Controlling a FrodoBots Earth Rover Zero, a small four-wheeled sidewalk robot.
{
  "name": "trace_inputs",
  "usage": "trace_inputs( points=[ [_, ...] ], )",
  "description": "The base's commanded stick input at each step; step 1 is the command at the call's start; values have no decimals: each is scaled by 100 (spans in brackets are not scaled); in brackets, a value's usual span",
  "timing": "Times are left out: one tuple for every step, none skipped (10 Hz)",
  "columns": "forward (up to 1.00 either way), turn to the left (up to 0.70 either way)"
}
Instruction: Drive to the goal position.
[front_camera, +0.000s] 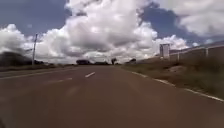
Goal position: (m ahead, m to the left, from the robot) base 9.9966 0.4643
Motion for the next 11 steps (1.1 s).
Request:
trace_inputs(
  points=[
    [100,-2],
    [100,-5],
    [100,-13],
    [100,-21],
    [100,-22],
    [100,-8],
    [100,0],
    [100,0],
    [100,0],
    [100,0],
    [100,0]
  ],
)
